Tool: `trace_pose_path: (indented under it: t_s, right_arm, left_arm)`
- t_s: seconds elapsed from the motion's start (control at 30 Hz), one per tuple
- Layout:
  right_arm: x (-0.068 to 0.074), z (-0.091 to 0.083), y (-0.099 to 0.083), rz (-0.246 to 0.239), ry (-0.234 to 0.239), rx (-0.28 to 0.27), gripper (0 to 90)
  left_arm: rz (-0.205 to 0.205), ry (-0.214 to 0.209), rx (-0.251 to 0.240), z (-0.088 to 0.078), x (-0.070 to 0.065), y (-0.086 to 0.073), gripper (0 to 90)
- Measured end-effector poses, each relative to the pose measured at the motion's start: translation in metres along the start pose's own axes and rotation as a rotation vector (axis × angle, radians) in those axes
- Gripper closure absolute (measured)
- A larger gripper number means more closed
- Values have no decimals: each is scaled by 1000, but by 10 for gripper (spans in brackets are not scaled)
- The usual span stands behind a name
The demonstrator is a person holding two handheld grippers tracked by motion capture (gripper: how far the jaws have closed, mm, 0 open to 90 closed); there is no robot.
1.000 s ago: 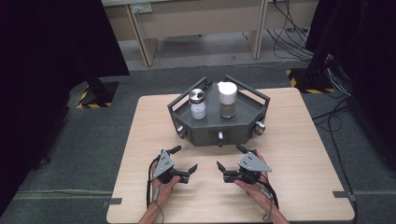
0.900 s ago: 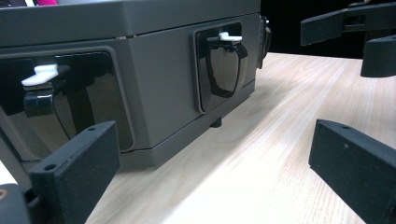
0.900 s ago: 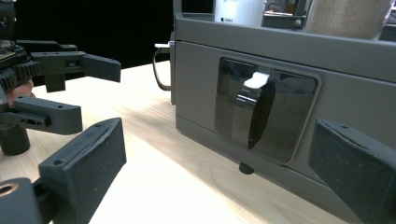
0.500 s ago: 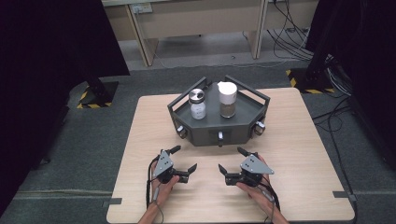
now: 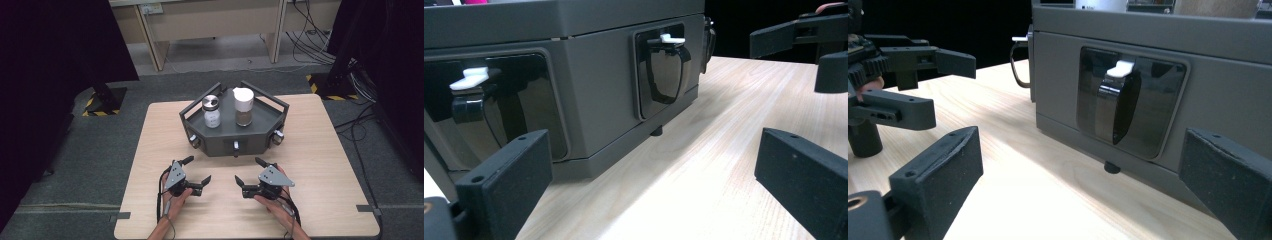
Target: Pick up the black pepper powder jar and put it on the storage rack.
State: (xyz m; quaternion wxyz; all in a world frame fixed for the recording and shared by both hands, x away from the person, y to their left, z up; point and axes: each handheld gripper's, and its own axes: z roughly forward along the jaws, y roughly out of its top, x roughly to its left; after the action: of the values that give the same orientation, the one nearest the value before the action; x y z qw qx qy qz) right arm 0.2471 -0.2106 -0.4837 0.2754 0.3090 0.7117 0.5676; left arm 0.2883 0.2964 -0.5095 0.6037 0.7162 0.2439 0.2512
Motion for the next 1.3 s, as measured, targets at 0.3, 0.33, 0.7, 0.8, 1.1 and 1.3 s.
trace_pose_path:
  t_s: [0.3, 0.33, 0.7, 0.8, 1.1, 1.3]
  right_arm:
    - [0, 0, 0, -3, -5, 1, 41]
    - [0, 0, 0, -1, -7, 1, 41]
    - [-1, -2, 1, 12, -13, -4, 41]
    - [-2, -2, 1, 16, -16, -5, 41]
    - [-3, -2, 1, 23, -23, -3, 41]
    - [-3, -3, 1, 24, -26, -4, 41]
  left_arm:
    - [-1, -3, -2, 0, 0, 0, 14]
    - [0, -3, -3, 0, 0, 0, 15]
    - [-6, -3, -4, -1, 0, 0, 15]
    - [-6, -3, -5, -1, 0, 0, 15]
    - [-6, -5, -5, -1, 0, 0, 15]
    - [-6, -5, -6, -1, 0, 0, 15]
